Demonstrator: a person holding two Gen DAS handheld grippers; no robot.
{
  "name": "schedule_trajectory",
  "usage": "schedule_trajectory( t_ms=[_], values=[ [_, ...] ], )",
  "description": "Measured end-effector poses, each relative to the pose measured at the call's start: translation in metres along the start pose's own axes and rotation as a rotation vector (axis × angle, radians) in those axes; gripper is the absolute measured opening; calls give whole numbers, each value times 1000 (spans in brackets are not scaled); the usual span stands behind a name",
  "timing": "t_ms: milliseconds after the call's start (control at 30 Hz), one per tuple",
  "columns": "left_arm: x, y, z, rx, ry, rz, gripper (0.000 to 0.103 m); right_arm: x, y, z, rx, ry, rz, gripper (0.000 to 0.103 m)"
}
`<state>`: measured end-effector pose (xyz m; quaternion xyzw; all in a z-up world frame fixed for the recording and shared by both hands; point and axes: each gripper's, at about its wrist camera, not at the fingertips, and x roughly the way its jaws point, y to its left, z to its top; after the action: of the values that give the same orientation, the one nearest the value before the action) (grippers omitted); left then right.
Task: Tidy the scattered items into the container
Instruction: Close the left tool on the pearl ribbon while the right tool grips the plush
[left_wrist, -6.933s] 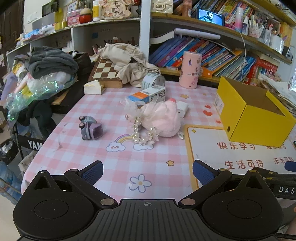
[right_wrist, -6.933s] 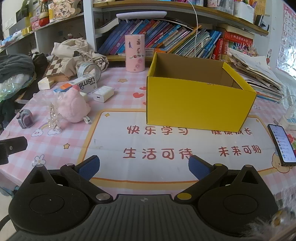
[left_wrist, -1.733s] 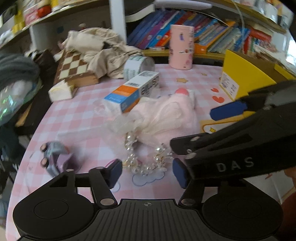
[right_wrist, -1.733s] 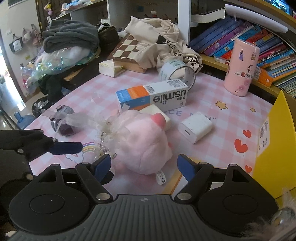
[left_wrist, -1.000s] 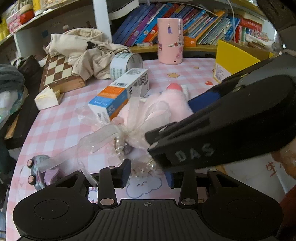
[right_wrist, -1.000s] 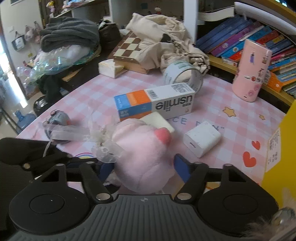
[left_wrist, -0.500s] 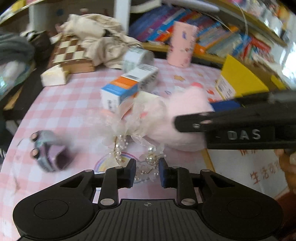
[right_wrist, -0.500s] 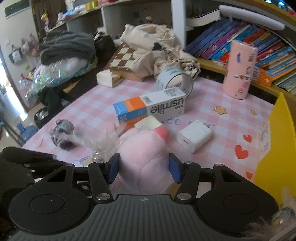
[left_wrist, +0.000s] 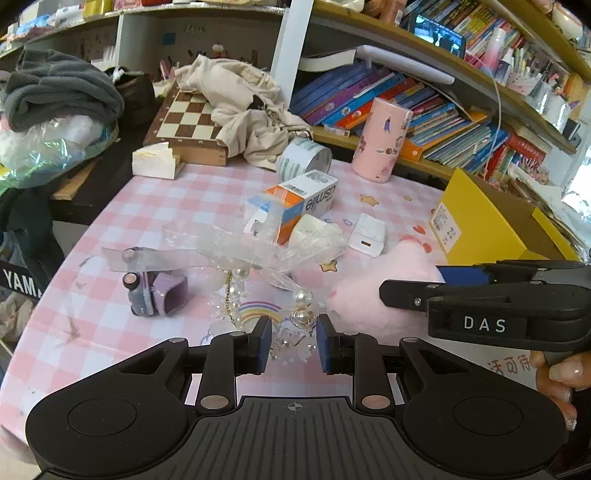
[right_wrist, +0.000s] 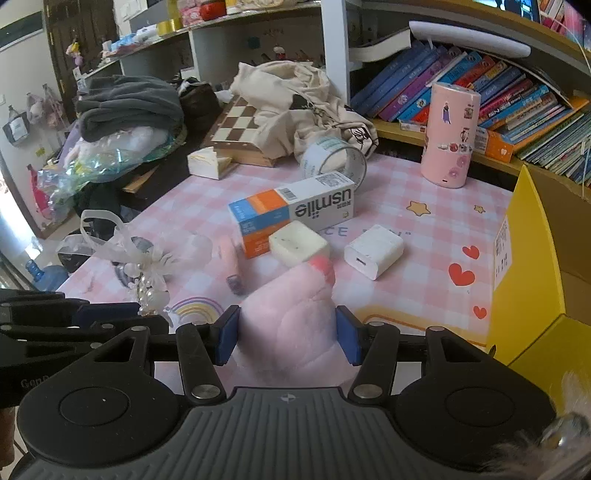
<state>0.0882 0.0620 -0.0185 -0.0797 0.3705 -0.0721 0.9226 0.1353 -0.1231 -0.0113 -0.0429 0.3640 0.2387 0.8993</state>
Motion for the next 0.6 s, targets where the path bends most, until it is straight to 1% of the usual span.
schedule_trajectory(
  t_ms=[233,600],
  values=[
    [-22,0,-7,9,-40,5,24,-21,10,-9,1,-35,-11,50],
    [-56,-5,-17,21,-102,-12,24,-57,24,-22,-9,-101,-38,48]
  ],
)
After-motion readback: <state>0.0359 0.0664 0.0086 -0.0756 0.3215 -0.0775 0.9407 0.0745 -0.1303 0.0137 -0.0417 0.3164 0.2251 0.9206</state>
